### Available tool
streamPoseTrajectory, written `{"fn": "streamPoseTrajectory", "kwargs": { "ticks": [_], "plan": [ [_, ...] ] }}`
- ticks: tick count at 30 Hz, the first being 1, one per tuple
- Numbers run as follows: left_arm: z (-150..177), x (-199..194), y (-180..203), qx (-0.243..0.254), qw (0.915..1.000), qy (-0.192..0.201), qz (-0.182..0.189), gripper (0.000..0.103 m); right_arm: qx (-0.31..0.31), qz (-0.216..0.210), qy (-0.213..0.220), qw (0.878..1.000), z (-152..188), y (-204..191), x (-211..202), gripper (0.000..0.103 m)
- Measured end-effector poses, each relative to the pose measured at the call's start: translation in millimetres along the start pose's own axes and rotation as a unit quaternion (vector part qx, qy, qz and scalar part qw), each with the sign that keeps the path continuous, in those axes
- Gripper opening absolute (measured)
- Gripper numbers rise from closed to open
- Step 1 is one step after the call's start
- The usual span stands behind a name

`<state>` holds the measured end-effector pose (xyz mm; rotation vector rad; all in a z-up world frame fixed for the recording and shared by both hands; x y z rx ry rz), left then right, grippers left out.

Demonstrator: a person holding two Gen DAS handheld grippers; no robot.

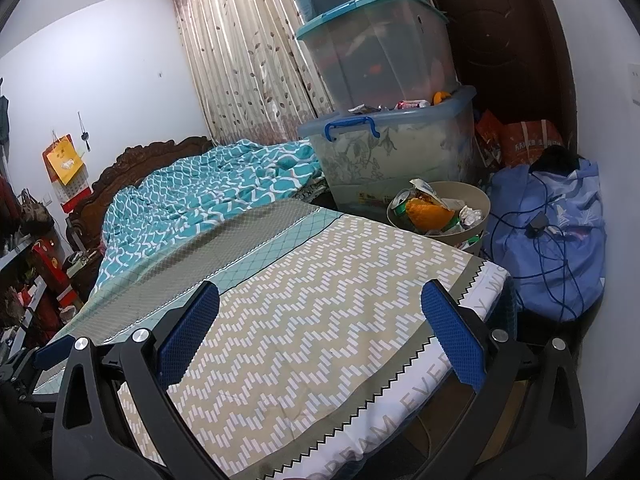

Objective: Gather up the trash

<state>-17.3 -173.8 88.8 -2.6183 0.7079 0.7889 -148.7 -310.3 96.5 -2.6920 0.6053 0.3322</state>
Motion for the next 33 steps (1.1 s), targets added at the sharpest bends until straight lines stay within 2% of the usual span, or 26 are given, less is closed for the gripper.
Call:
{"fn": "streamPoseTrajectory", "kwargs": {
  "ticks": [33],
  "plan": [
    [1.2,0.8,-7.1,-0.008,0.9999,-0.005,-0.009,0.095,-0.002,0.008,0.007,1.000,-4.9,-3.2,-7.9,0.100]
  ]
}}
Point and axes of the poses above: each gripper's, at about its wrist camera, not at the fingertips, and x roughly the way its jaws point, y to its right, z to its underside, the point moved 9 cm from there along x, roughly the way its jaws point, and after that the axes turned 7 degrees about -z, right-handed, at the moved point
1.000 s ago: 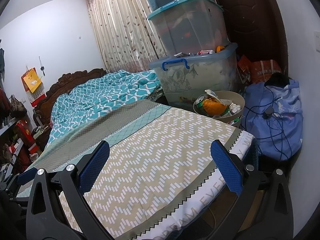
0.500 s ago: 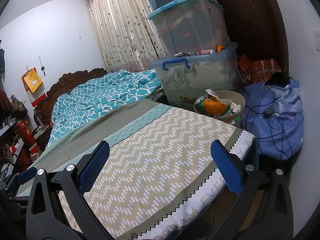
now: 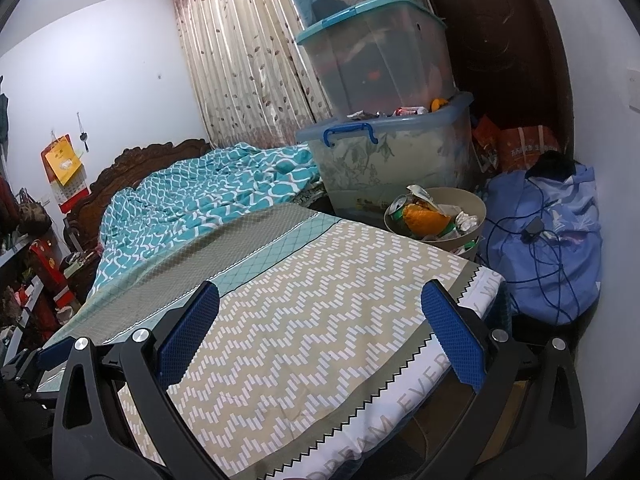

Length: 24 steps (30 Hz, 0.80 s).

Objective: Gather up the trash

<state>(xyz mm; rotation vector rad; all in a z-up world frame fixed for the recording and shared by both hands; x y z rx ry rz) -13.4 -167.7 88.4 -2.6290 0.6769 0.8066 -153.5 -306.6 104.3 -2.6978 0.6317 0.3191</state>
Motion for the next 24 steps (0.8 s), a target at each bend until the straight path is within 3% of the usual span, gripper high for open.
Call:
{"fn": "streamPoseTrajectory", "kwargs": {
  "ticks": [24],
  "plan": [
    [3.8,-5.4,1.4,0.004,0.9999,0.005,-0.015,0.095,-0.009,0.002,0.014,1.000,-3.3,-8.4,-11.2,0.100]
  ]
}}
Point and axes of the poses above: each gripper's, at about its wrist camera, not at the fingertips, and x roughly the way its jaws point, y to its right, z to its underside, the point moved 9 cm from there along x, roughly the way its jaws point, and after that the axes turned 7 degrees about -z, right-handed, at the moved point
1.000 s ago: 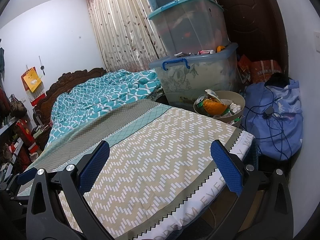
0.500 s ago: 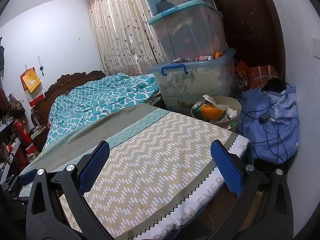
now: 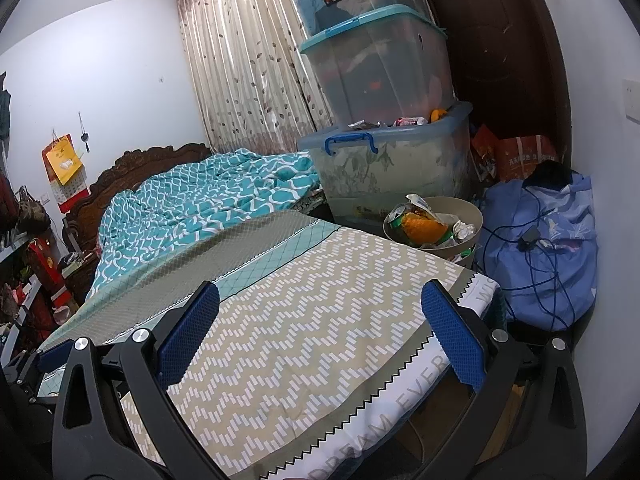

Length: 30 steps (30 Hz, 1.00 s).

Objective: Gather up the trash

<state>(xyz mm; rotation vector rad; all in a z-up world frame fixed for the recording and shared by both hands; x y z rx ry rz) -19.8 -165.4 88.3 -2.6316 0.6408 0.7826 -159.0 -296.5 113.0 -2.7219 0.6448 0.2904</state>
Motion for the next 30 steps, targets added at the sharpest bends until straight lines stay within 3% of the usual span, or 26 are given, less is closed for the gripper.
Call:
{"fn": "streamPoseTrajectory", "kwargs": {
  "ticks": [30],
  "plan": [
    [3.4,2.0,0.9,0.009,0.9998,0.003,-0.018,0.095,0.000,-0.001,0.001,1.000,-0.5,3.8,-1.3,0.100]
  ]
}}
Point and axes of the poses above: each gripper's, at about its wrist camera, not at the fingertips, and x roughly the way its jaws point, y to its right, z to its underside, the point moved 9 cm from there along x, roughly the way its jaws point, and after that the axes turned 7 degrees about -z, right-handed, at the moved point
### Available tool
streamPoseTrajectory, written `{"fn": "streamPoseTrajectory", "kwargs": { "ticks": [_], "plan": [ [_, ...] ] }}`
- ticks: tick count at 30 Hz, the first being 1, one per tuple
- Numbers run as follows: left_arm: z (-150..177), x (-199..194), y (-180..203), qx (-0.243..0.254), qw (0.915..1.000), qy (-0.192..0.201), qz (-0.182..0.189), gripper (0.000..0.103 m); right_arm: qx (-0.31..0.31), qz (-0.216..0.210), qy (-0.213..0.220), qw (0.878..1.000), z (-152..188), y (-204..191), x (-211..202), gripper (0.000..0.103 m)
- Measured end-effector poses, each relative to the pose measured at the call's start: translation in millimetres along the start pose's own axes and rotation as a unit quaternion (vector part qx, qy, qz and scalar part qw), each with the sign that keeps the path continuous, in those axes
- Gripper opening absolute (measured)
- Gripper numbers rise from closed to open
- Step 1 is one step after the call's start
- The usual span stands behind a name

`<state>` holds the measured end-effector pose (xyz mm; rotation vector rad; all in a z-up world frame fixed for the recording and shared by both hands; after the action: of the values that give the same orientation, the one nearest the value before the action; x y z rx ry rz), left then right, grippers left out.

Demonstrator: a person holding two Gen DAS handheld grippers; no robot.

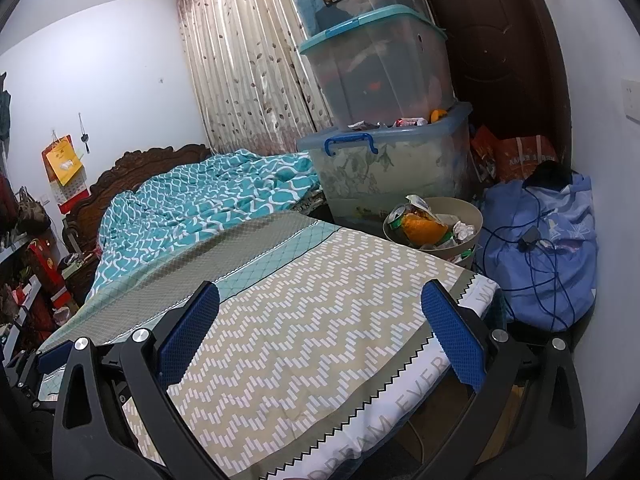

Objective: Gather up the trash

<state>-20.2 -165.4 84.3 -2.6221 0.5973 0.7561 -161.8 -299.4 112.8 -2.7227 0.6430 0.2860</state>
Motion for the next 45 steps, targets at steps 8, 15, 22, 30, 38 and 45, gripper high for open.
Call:
{"fn": "streamPoseTrajectory", "kwargs": {
  "ticks": [8,15,22,30,38,45],
  "plan": [
    [-17.6,-6.0,2.0,0.009,0.9997,0.021,-0.007,0.095,0.005,0.005,0.006,1.000,-2.5,5.8,-2.7,0.100],
    [-21.7,-5.7,14.2,0.021,0.9995,0.022,0.001,0.095,0.014,0.016,0.017,1.000,-9.9,18.5,-7.6,0.100],
    [-14.5,-1.9,24.7,0.040,0.9991,0.013,0.005,0.095,0.017,0.016,0.014,1.000,-8.7,22.7,-6.0,0.100],
    [-9.3,0.9,25.0,0.042,0.9991,0.006,0.003,0.095,0.017,0.016,0.013,1.000,-7.9,23.1,-5.1,0.100],
    [-7.1,1.3,27.5,0.050,0.9987,0.004,0.001,0.095,0.017,0.016,0.013,1.000,-7.0,22.8,-5.0,0.100],
    [-5.1,1.2,29.2,0.052,0.9986,0.004,0.001,0.095,0.018,0.016,0.012,1.000,-5.4,22.9,-4.3,0.100]
  ]
}}
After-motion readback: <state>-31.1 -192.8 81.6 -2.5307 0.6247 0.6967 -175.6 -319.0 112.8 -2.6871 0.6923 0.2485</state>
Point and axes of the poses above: each gripper's, at about its wrist camera, not at the fingertips, and x roughly the way its jaws point, y to its right, z to its underside, the point moved 9 cm from there along x, roughly the way its jaws point, and after that the axes turned 7 degrees about -z, right-handed, at the moved point
